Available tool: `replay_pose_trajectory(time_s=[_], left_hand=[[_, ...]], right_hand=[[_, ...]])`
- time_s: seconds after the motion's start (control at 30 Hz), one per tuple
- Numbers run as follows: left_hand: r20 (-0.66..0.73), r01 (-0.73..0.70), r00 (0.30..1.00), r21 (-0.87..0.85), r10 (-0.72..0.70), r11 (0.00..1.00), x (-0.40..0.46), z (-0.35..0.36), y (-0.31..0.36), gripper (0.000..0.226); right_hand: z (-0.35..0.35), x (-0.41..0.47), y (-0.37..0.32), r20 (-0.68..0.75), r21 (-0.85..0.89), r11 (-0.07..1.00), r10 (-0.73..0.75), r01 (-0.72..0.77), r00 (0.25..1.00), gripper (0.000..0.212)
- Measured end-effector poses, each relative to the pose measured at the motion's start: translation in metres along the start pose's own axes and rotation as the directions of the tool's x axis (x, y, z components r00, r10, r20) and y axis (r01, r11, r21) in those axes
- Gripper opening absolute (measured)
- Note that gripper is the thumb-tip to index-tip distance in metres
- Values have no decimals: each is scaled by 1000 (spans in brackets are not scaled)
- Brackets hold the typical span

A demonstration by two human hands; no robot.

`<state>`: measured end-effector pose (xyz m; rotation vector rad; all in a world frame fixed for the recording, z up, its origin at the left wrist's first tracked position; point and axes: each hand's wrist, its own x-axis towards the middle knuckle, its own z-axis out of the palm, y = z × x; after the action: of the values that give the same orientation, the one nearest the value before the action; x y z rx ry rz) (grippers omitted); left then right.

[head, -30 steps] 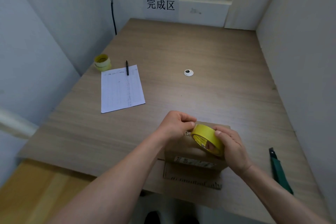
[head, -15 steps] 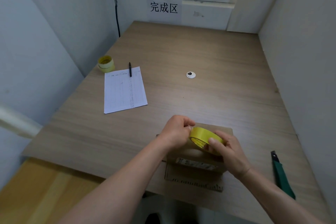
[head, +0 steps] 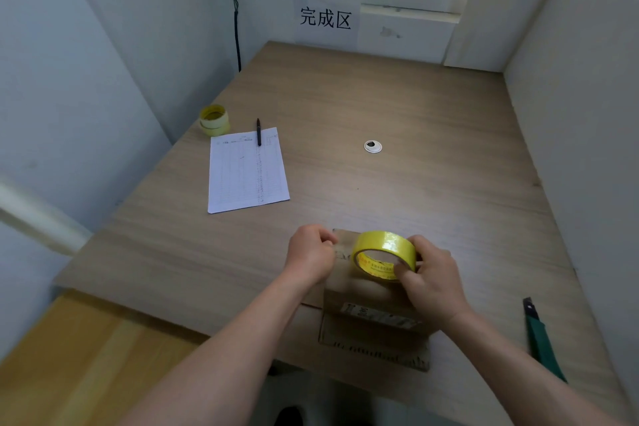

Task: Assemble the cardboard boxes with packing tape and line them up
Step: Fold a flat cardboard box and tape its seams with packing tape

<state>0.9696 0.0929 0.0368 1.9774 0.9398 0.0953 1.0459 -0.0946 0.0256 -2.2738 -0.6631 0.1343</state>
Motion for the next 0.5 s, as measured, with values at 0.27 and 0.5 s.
replay_pose_trajectory(time_s=[0.27,0.5], left_hand=[[-34,83,996,-119,-88,989,11,-3,-33,27],[19,105,994,-175,-103,979,19,9,-45,28]], right_hand=[[5,0,-4,-27,-88,979,-188,185,982,24],[13,1,1,-49,-201,948,-260,246,964,29]])
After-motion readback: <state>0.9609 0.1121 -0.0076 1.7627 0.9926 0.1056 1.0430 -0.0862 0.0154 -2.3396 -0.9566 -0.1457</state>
